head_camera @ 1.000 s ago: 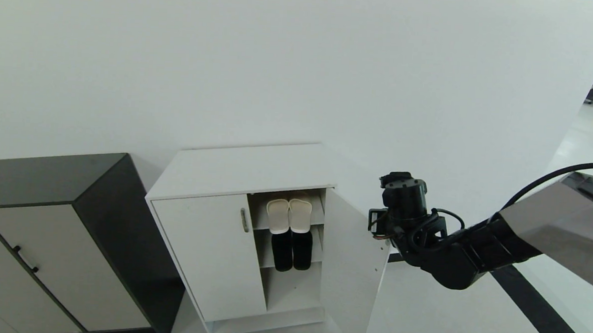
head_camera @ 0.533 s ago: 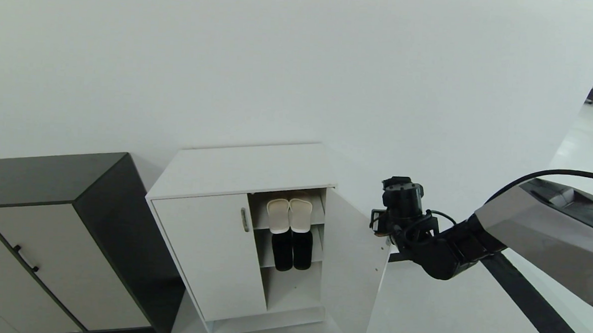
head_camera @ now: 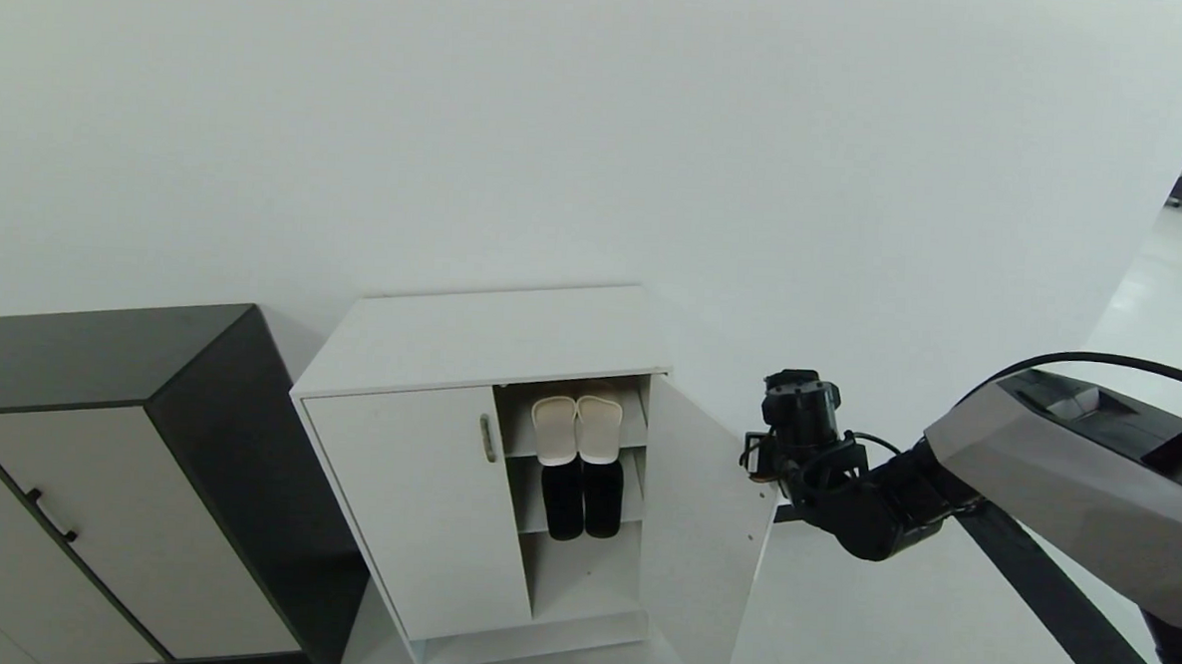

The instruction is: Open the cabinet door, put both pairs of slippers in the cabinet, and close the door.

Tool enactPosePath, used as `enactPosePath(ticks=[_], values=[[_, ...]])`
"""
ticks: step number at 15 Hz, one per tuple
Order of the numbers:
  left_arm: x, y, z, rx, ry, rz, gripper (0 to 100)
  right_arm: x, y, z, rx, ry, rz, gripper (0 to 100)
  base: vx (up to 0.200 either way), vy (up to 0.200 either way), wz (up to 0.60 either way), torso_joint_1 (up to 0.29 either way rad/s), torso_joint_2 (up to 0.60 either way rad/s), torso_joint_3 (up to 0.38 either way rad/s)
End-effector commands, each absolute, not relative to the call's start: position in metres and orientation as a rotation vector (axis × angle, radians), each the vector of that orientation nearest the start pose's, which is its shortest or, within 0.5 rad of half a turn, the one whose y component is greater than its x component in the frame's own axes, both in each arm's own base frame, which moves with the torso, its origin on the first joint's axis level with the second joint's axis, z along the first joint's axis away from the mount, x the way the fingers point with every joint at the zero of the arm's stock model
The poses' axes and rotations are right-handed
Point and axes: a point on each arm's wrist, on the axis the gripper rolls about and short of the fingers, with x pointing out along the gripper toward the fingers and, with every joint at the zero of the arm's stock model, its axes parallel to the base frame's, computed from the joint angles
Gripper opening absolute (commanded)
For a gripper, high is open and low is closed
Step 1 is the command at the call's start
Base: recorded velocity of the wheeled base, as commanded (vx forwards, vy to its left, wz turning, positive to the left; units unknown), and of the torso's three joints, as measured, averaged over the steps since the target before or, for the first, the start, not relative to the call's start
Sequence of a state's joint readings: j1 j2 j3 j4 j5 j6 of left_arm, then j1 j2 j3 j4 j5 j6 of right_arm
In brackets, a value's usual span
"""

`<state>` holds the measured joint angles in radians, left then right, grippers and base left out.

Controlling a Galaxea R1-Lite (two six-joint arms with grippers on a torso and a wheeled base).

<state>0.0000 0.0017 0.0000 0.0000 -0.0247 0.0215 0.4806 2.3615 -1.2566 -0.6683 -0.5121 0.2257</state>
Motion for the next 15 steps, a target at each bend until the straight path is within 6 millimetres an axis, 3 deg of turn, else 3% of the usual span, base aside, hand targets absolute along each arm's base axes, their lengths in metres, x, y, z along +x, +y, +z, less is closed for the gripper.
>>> enactPosePath(ticks=[1, 11, 15], values=[[-0.023, -0.001, 0.076, 0.021, 0.001, -0.025, 0, 0.405, 0.199, 0.038, 0.007, 0.393, -0.075, 0, 0.0, 0.0, 0.0, 0.0, 0.0, 0.0], [-0.023, -0.001, 0.076, 0.021, 0.001, -0.025, 0, 0.401, 0.2, 0.033, -0.007, 0.42, -0.06, 0, 0.0, 0.0, 0.0, 0.0, 0.0, 0.0], [-0.023, -0.001, 0.076, 0.021, 0.001, -0.025, 0, 0.384, 0.214, 0.038, -0.021, 0.428, -0.015, 0, 0.0, 0.0, 0.0, 0.0, 0.0, 0.0]])
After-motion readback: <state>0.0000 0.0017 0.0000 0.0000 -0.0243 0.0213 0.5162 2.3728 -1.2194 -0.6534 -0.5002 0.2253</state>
